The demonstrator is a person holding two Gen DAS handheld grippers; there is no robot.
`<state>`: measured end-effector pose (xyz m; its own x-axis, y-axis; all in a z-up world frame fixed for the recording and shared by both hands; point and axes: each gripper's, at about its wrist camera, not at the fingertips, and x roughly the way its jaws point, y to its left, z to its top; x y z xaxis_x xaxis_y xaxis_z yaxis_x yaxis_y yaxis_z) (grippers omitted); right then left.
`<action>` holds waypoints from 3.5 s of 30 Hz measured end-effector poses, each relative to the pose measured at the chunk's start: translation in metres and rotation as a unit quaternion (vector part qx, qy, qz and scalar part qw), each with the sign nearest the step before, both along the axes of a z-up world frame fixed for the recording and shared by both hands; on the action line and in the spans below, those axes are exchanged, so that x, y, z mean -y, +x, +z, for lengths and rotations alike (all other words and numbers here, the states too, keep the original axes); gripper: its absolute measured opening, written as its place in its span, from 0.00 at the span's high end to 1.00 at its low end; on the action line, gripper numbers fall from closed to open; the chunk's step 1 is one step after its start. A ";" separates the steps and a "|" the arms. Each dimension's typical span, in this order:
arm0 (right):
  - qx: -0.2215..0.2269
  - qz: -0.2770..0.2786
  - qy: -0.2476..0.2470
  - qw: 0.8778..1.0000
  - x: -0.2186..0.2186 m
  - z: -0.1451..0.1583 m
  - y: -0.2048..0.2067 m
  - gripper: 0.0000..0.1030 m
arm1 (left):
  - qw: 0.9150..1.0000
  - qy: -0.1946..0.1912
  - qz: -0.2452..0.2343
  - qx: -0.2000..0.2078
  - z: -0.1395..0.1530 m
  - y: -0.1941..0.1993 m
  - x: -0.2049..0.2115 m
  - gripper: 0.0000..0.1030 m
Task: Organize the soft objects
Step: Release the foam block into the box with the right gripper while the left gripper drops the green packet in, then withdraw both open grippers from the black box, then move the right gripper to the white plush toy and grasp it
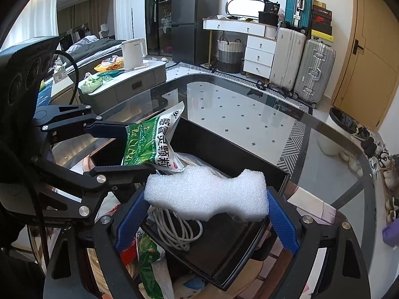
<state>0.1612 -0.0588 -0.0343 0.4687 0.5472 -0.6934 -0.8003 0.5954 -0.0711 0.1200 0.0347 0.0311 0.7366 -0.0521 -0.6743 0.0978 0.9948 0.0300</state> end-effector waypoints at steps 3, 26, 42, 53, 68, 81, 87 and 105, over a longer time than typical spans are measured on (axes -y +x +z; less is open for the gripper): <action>0.007 -0.003 0.008 1.000 0.006 0.003 -0.008 0.02 | 1.000 -0.004 -0.001 -0.001 0.000 -0.003 0.001 0.40; -0.044 -0.116 0.081 0.989 0.095 -0.010 -0.070 0.01 | 0.998 -0.044 0.028 0.030 0.007 -0.075 -0.004 0.00; -0.079 -0.104 0.054 0.990 0.087 -0.039 -0.080 0.01 | 0.999 -0.032 0.039 0.019 -0.014 -0.082 0.003 0.00; -0.093 -0.090 0.040 0.991 0.077 -0.047 -0.085 0.01 | 0.999 -0.026 0.046 0.011 -0.024 -0.084 0.003 0.00; -0.095 -0.086 -0.009 0.992 0.060 -0.066 -0.088 0.01 | 0.999 -0.031 0.035 0.002 -0.031 -0.089 0.005 0.00; -0.105 -0.093 -0.021 0.990 0.078 -0.072 -0.082 0.01 | 0.999 -0.028 0.017 -0.011 -0.039 -0.091 0.012 0.00; -0.106 -0.103 -0.026 0.989 0.086 -0.072 -0.079 0.01 | 0.999 -0.030 0.008 -0.017 -0.042 -0.091 0.014 0.00; -0.077 -0.076 0.003 0.994 0.070 -0.067 -0.089 0.29 | 0.999 -0.028 0.006 -0.024 -0.044 -0.090 0.015 0.00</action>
